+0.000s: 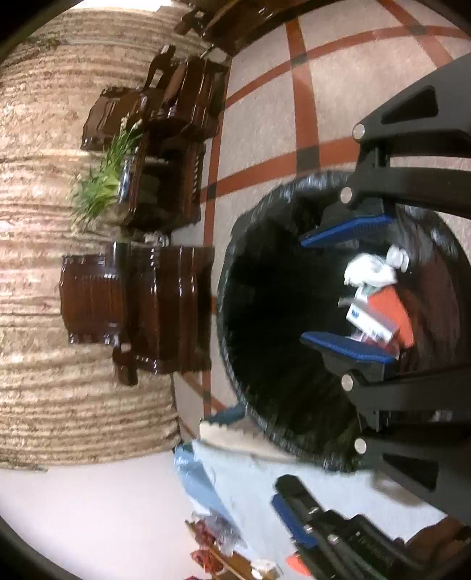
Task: Collect trash
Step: 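Move both open tools back over the table, then grasp the blue plastic bottle with the left tool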
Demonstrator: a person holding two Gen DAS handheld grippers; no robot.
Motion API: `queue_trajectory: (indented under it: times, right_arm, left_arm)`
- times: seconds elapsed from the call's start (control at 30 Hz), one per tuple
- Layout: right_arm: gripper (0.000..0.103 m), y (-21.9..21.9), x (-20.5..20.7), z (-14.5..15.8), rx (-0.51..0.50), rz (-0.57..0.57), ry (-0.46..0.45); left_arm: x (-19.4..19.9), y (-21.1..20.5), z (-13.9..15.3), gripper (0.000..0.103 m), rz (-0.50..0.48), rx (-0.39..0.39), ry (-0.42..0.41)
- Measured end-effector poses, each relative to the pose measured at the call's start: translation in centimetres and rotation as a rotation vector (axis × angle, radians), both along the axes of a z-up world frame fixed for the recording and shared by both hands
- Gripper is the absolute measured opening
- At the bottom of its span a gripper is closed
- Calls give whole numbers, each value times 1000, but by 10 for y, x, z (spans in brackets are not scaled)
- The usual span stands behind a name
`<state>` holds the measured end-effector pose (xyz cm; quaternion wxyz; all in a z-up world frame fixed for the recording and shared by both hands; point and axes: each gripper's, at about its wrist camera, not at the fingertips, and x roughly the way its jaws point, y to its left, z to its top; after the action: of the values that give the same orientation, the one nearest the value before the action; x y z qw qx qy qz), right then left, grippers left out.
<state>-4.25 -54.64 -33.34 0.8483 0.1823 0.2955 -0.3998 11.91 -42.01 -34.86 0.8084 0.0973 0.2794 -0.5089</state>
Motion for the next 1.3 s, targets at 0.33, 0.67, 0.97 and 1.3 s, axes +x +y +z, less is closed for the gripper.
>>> queue_trajectory:
  times: [0.33,0.67,0.97,1.3]
  right_arm:
    - [48,100,87,25,-28,267,-44]
    - [48,208,161,24,-27,490,-33]
    - [48,269,203,17,-47,613,4]
    - [48,291,232,0,-29,654,47]
  left_arm:
    - [95,167,5,39,306,23,-48]
    - [171,339,23,46,612,34,-99]
    - [206,402,11,48,723,26,-72]
    - [245,411,-21,48,755,12,-8]
